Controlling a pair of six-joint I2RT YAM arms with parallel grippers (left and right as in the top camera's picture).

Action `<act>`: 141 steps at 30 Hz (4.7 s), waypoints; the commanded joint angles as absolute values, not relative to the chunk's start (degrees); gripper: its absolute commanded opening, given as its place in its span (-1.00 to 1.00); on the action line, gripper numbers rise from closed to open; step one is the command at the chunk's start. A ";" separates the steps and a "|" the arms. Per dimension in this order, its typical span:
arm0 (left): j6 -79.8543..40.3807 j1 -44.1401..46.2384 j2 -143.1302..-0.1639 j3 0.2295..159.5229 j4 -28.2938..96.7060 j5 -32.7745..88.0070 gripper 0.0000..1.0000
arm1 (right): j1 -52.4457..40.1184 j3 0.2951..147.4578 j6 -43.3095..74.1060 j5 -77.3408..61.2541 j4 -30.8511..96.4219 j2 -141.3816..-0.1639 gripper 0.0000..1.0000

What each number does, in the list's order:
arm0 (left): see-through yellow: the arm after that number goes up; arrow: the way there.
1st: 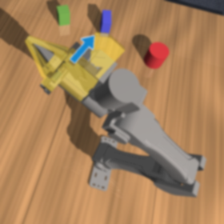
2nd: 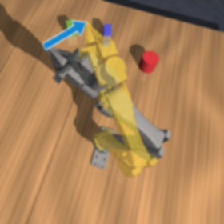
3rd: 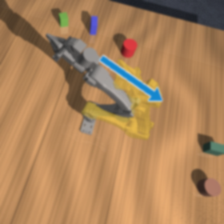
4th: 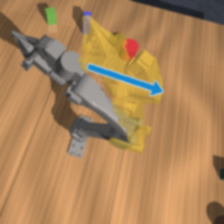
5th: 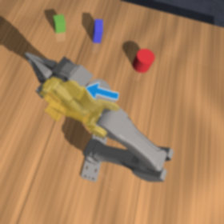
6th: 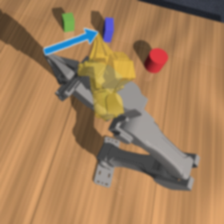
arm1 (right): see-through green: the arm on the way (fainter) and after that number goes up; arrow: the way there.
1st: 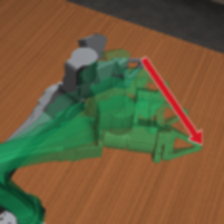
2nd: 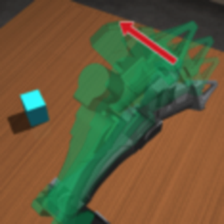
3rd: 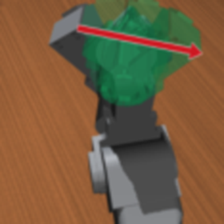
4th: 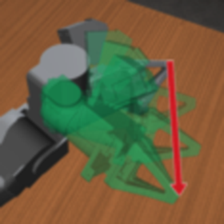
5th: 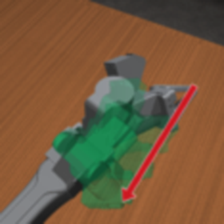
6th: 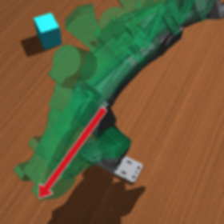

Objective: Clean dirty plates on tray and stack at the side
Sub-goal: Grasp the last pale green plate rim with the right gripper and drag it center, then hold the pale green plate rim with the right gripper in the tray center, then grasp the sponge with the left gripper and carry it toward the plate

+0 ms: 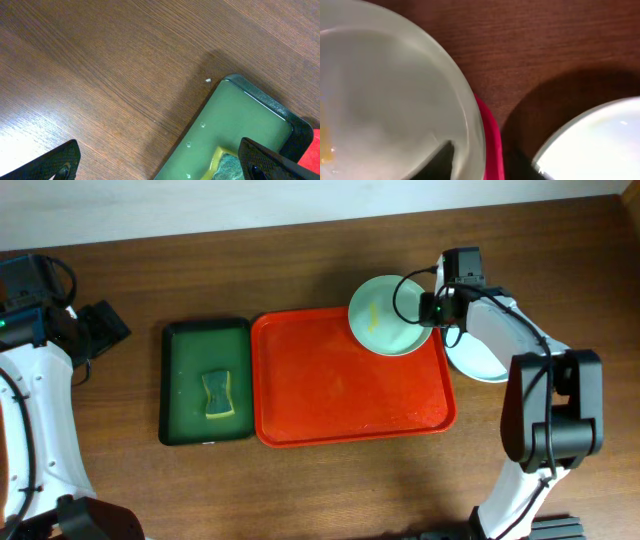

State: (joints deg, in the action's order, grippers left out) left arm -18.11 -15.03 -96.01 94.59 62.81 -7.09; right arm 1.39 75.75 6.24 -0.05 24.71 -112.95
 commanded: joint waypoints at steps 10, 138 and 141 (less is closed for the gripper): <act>-18.83 -15.18 -95.66 94.80 62.70 -7.35 0.98 | 1.13 75.66 6.46 -7.84 29.34 -114.13 -0.92; -12.27 6.35 -95.66 75.99 56.58 -0.47 -0.14 | -15.35 70.41 21.47 -12.84 44.12 -108.42 -0.54; -12.27 6.35 -95.66 75.99 56.36 -0.47 -0.14 | -15.38 70.41 21.50 -12.93 44.14 -108.42 -0.92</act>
State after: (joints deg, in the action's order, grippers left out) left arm -12.86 6.42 -96.05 76.53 56.47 0.60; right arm -15.11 69.65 21.58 -13.78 44.29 -109.56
